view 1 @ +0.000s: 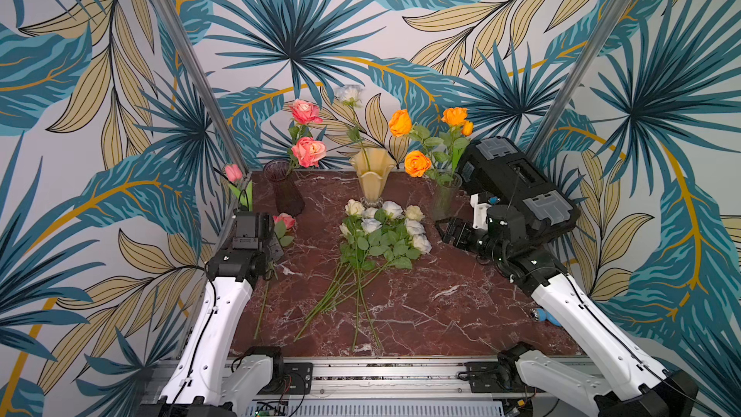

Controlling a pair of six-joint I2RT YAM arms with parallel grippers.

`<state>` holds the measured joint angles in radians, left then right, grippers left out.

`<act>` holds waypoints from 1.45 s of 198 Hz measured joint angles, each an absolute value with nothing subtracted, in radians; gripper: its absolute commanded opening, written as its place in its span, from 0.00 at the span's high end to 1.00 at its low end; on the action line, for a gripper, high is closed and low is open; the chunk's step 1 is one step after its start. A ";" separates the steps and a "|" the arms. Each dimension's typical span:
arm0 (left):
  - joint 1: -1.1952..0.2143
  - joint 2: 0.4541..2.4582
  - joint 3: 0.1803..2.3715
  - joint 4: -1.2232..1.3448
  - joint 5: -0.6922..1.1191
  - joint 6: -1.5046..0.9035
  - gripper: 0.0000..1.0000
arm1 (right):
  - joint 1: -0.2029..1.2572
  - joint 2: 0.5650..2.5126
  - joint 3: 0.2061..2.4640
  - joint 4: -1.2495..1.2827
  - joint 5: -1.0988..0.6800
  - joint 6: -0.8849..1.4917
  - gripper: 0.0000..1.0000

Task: Arrange the flowers in different vases according to their variety
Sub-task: Pick up the flower at the center of the board, then insert the flower into the vase.

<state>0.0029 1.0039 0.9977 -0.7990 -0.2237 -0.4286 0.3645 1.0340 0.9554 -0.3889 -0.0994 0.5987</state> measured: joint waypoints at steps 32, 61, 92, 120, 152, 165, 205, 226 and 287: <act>0.004 1.096 1.120 -0.644 -0.201 -0.297 1.00 | 0.364 1.028 0.955 -0.389 -0.103 0.599 0.09; 0.004 1.228 1.273 -0.507 -0.182 -0.187 1.00 | 0.364 1.010 0.955 -0.390 -0.102 0.607 0.09; 0.009 1.383 1.440 -0.376 -0.169 -0.075 1.00 | 0.364 0.979 0.955 -0.390 -0.101 0.620 0.09; 0.034 1.508 1.542 -0.266 -0.152 -0.009 1.00 | 0.364 0.953 0.955 -0.391 -0.094 0.630 0.09; 0.065 1.634 1.596 -0.155 -0.125 0.030 1.00 | 0.364 0.937 0.955 -0.393 -0.083 0.644 0.08; 0.075 1.680 1.604 -0.107 -0.108 0.030 1.00 | 0.364 0.933 0.955 -0.393 -0.078 0.650 0.09; 0.086 1.784 1.604 0.029 -0.064 0.004 1.00 | 0.364 0.928 0.971 -0.408 -0.060 0.661 0.09; 0.086 1.817 1.602 0.091 -0.046 -0.017 1.00 | 0.364 0.928 0.993 -0.423 -0.045 0.662 0.09; 0.072 1.824 1.444 0.248 -0.029 -0.046 1.00 | 0.364 0.950 1.038 -0.443 -0.030 0.662 0.08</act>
<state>0.0723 1.8244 1.4445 0.2481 -0.0288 -0.0456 0.3645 0.9504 1.0378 -0.4435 -0.0303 0.6624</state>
